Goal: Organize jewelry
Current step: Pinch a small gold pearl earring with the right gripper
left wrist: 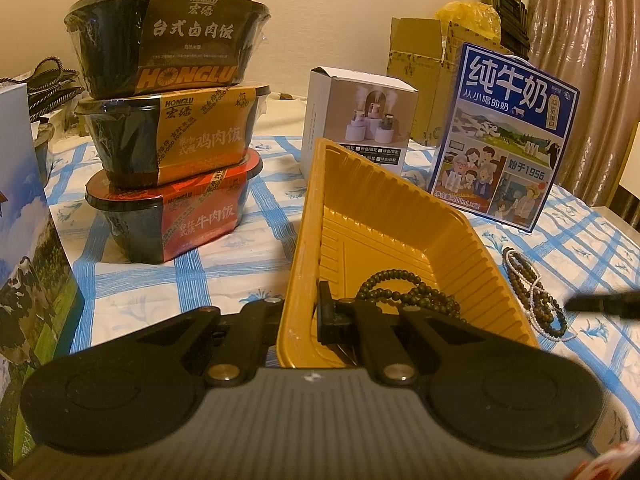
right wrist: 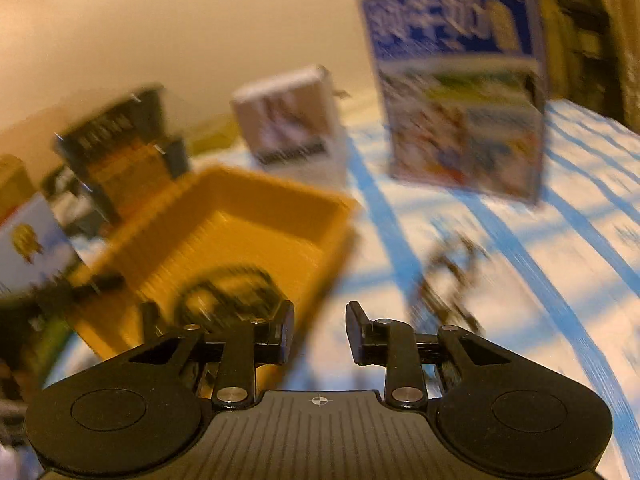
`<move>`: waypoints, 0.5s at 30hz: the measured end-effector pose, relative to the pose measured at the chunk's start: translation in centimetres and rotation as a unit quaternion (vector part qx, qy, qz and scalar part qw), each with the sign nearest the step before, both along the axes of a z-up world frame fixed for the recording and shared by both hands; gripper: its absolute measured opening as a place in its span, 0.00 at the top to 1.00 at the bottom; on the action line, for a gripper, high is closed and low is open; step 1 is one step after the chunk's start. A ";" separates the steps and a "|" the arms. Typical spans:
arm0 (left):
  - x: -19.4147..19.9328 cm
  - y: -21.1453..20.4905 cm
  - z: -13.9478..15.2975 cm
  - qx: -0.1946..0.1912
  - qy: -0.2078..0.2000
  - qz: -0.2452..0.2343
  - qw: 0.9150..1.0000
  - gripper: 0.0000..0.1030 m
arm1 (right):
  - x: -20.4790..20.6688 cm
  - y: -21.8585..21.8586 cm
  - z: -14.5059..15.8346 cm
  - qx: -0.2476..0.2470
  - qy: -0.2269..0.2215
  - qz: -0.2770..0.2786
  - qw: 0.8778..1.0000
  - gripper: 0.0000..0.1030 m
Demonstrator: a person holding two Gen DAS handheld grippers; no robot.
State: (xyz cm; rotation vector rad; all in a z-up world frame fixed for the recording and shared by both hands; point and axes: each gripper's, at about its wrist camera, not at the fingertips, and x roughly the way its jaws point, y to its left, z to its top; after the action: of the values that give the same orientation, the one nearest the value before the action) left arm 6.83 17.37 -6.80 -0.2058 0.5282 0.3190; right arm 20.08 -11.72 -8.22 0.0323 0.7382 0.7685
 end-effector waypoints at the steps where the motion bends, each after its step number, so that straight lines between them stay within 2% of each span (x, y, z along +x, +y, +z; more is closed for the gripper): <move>1: 0.0 0.0 0.0 0.001 0.000 0.000 1.000 0.95 | -0.3 -0.5 -0.5 -0.005 0.009 -0.006 1.000 0.72; 7: 0.0 -0.1 0.1 0.002 0.001 0.001 1.000 0.95 | -1.0 -1.0 -2.4 -0.022 0.026 -0.018 0.999 0.72; 15: 0.0 -0.1 0.1 0.004 0.002 0.000 1.000 0.95 | 0.2 1.3 -3.2 -0.029 0.024 -0.022 0.999 0.72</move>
State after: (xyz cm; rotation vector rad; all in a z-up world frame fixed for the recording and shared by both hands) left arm 6.84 17.25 -6.71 -0.1977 0.5307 0.3223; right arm 20.30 -10.42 -11.41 0.0141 0.8033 0.7065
